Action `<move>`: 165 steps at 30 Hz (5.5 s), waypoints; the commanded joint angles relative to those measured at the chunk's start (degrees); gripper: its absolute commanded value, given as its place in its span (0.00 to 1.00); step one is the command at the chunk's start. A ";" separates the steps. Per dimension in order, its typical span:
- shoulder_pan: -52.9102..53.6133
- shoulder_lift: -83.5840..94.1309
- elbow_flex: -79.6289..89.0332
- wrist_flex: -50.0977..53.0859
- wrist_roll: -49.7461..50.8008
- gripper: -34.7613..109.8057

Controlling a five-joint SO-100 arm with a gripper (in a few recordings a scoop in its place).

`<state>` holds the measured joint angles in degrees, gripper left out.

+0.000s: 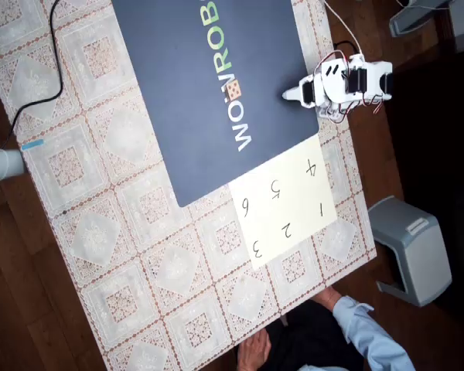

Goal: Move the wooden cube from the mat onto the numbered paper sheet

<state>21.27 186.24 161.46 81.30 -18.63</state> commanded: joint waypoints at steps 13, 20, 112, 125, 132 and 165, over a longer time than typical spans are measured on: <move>0.53 0.35 3.52 1.67 -0.97 0.24; 0.53 0.35 3.52 1.67 -0.97 0.24; 5.71 -92.99 -54.40 -21.27 10.46 0.48; 3.78 -105.38 -62.84 -20.83 9.05 0.45; 3.60 -107.93 -65.83 -18.63 6.86 0.38; -42.19 -72.51 -51.94 -8.61 8.09 0.24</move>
<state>-12.30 107.49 106.88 71.98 -10.46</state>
